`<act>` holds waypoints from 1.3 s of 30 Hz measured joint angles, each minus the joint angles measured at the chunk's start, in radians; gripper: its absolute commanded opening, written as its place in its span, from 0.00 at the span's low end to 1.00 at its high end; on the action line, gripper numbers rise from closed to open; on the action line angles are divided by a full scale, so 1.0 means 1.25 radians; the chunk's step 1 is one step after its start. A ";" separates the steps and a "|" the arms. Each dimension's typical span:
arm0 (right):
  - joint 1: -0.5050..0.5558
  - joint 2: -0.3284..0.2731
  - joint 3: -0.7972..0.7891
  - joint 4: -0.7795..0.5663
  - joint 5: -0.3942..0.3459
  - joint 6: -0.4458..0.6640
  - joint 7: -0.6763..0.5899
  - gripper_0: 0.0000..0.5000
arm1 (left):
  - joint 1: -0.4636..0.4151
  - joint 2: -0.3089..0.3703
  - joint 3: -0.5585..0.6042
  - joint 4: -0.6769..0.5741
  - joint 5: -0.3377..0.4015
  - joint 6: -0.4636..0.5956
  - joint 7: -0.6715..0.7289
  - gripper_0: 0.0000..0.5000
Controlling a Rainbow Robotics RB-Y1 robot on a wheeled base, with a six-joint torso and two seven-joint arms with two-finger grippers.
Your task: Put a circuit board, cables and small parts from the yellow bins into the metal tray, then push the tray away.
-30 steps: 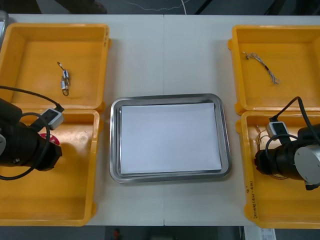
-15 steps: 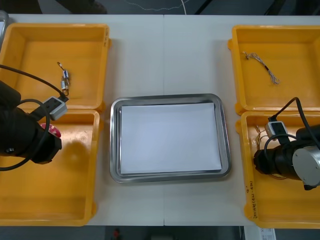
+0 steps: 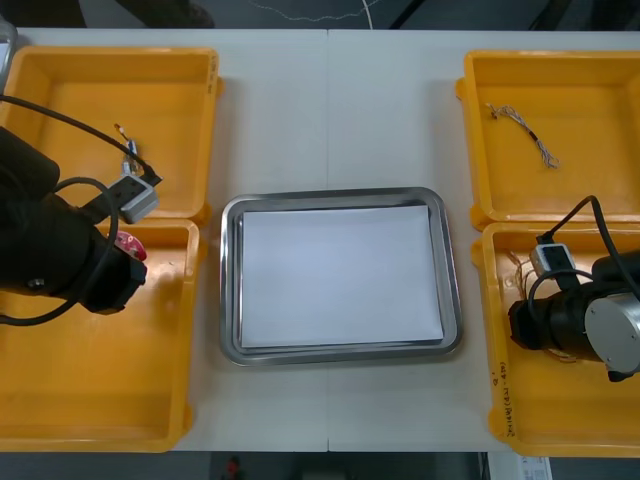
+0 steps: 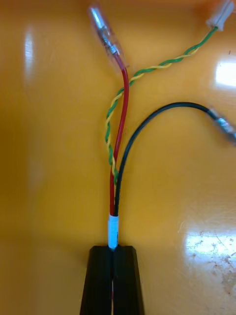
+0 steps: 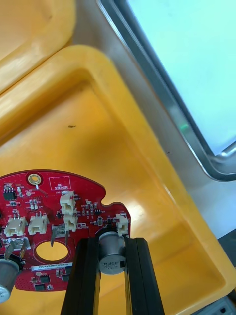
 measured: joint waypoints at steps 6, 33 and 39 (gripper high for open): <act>0.000 0.000 0.000 0.000 0.000 0.000 0.000 0.00 | -0.080 -0.001 -0.109 0.000 -0.001 0.000 0.060 0.00; -0.054 -0.091 -0.357 -0.155 -0.266 0.363 0.000 0.00 | -0.333 -0.208 -0.481 0.124 -0.106 -0.022 0.431 0.00; -0.060 -0.128 -0.365 -0.161 -0.289 0.363 0.000 0.00 | -0.341 -0.226 -0.521 0.141 -0.114 -0.050 0.578 0.00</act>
